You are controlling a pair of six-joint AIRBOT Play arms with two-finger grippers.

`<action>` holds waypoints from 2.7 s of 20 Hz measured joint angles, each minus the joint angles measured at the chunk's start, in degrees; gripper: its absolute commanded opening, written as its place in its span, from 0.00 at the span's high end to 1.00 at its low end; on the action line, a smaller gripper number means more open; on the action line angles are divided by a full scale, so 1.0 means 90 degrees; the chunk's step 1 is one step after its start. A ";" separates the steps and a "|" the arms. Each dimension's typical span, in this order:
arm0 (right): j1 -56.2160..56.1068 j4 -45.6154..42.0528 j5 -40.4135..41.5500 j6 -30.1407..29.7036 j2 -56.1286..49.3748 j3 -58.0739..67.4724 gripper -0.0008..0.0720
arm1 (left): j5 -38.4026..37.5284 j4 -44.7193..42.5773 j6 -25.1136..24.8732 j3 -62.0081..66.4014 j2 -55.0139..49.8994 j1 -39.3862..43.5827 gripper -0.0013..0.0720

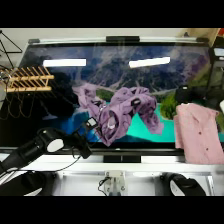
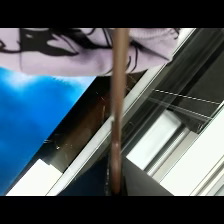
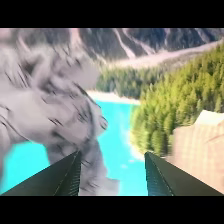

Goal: Fold the shirts.

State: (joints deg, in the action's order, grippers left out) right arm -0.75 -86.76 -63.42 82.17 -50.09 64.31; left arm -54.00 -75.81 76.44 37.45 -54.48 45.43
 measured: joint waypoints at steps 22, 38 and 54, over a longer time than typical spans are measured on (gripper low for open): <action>-0.1314 0.1756 -0.0221 -0.8896 -0.2191 0.0017 0.29 | -0.0121 0.0046 -0.0437 0.0000 0.0000 0.0277 0.91; -0.1336 0.1894 -0.1107 -0.8995 -0.2407 0.0022 0.87 | 0.0267 -0.1081 -0.0648 0.0321 0.0002 0.0299 0.20; -0.1314 0.2033 -0.1401 -0.7434 -0.0794 0.0024 0.87 | -0.0855 -0.2567 0.1574 0.1486 0.0901 -0.1860 0.40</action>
State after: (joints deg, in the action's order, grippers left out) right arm -12.58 -68.47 -76.03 15.27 -57.23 64.53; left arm -61.69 -98.91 90.61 50.83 -46.37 28.69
